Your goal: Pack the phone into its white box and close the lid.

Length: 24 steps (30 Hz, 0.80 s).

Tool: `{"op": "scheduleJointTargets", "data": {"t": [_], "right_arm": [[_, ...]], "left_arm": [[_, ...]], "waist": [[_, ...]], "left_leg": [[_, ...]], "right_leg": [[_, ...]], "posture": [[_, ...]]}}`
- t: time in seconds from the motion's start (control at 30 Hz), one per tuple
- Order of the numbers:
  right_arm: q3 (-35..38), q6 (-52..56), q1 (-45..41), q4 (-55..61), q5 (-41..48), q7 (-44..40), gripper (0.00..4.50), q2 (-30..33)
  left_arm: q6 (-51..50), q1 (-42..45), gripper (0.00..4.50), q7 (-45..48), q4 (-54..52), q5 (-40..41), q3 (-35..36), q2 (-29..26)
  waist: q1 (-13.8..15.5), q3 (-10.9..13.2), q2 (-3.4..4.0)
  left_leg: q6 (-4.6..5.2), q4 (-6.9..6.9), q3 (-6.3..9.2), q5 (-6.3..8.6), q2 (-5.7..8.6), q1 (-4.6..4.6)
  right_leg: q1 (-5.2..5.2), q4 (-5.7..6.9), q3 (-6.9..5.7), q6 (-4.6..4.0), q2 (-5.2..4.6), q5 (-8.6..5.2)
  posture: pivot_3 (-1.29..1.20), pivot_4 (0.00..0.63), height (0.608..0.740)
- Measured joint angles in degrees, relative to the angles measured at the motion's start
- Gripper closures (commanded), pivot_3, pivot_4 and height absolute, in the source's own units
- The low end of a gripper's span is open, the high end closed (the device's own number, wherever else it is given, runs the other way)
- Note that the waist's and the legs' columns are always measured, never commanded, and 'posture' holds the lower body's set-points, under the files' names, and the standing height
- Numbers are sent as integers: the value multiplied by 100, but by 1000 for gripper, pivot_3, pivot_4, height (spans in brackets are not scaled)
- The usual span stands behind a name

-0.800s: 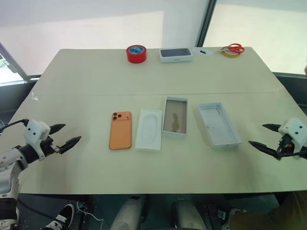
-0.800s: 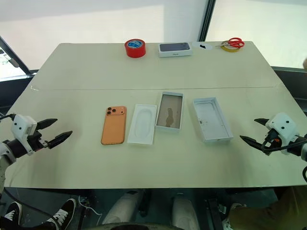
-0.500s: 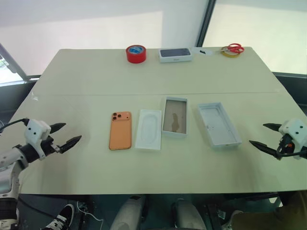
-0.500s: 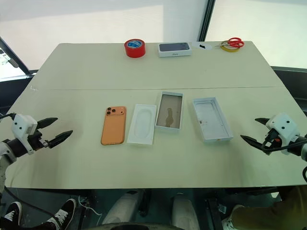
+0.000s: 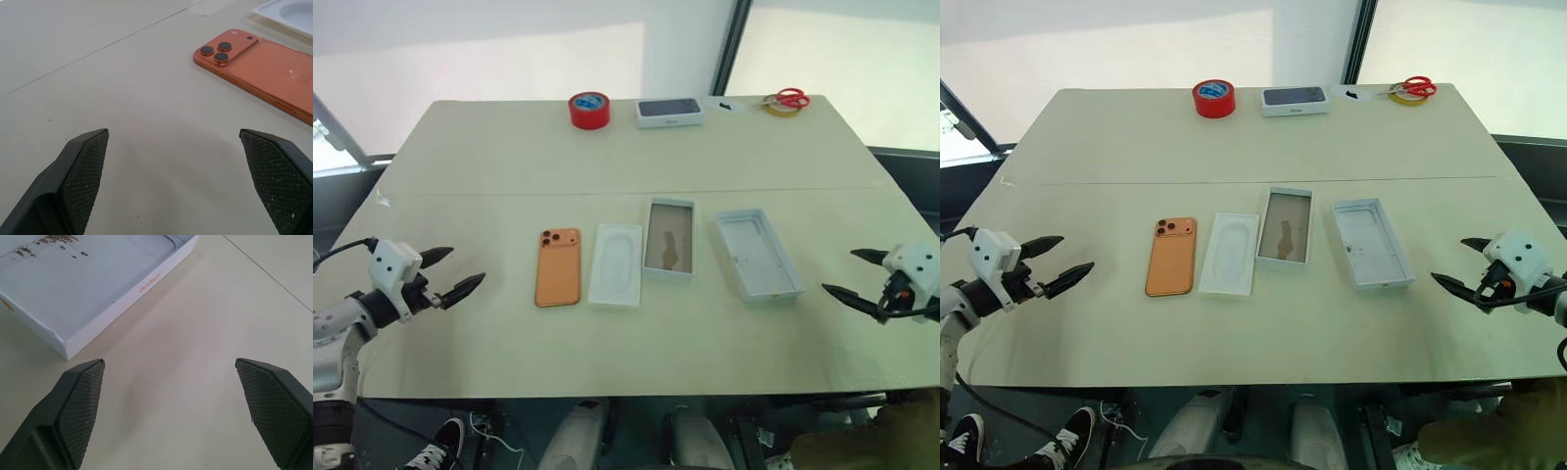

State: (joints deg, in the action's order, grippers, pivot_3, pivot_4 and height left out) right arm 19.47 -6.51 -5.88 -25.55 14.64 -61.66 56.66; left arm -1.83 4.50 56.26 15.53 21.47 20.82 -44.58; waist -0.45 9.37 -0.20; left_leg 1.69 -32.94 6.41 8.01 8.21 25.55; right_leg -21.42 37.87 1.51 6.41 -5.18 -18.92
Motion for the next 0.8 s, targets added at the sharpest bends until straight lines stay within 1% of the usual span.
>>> {"op": "scheduleJointTargets", "data": {"t": [0.17, 0.23, 0.33, 0.4, 0.5, 0.57, 0.67, 0.8], "right_arm": [[-84, 11, -168, 44, -9, 5, 27, -1], [-122, 71, -233, 188, -7, 6, 27, -12], [-196, 229, -417, 493, 10, 35, 27, -25], [-293, 341, -500, 775, 14, 56, 27, -78], [-565, 634, -680, 1368, 44, 71, 27, -280], [-791, 844, -855, 1805, 106, 101, 27, -442], [-1148, 1036, -1005, 2417, 141, 115, 27, -649], [-1432, 1345, -1056, 2784, 149, 177, 27, -881]], "left_arm": [[-165, 228, 0, -338, -141, -157, -209, 43], [-326, 254, 0, -506, -336, -219, -250, 95], [-696, 279, 0, -1061, -785, -545, -479, 115], [-983, 349, 0, -1203, -973, -624, -602, 118], [-1778, 572, 0, -935, -1318, -243, -878, 198], [-2532, 888, 0, -901, -1533, 256, -966, 506], [-3391, 1365, 0, -1185, -1783, 749, -1086, 1058], [-4446, 1771, 0, -1875, -2127, 1201, -1158, 1786]], "waist": [[-25, 0, 0], [-25, 0, 0], [-34, 0, 0], [-28, 0, 0], [-23, 1, 1], [-1, 2, 0], [20, 3, -7], [15, 4, -9]], "left_leg": [[0, 0, 0, 0, 0, 0], [0, 0, 0, 0, 0, 0], [0, -1, 0, 0, 0, 0], [0, -1, 1, 0, 0, 0], [0, -1, 1, 0, 0, 0], [0, -4, 4, 0, 0, 1], [0, -10, 6, -1, 1, 4], [1, -17, 6, -2, 3, 7]], "right_leg": [[0, 0, 0, 0, 0, 0], [0, 0, 0, 1, 0, 1], [0, 0, 0, 2, 0, 1], [0, 1, -1, 2, 1, 1], [0, 2, -1, 3, 2, 2], [0, 4, -5, 5, 3, 2], [0, 3, -9, 25, 2, 12], [1, 1, -9, 31, 2, 15]], "posture": [[0, 150, 736], [0, 150, 736], [0, 150, 736], [0, 150, 736], [0, 150, 736], [0, 150, 736], [0, 150, 736], [0, 150, 736]]}}
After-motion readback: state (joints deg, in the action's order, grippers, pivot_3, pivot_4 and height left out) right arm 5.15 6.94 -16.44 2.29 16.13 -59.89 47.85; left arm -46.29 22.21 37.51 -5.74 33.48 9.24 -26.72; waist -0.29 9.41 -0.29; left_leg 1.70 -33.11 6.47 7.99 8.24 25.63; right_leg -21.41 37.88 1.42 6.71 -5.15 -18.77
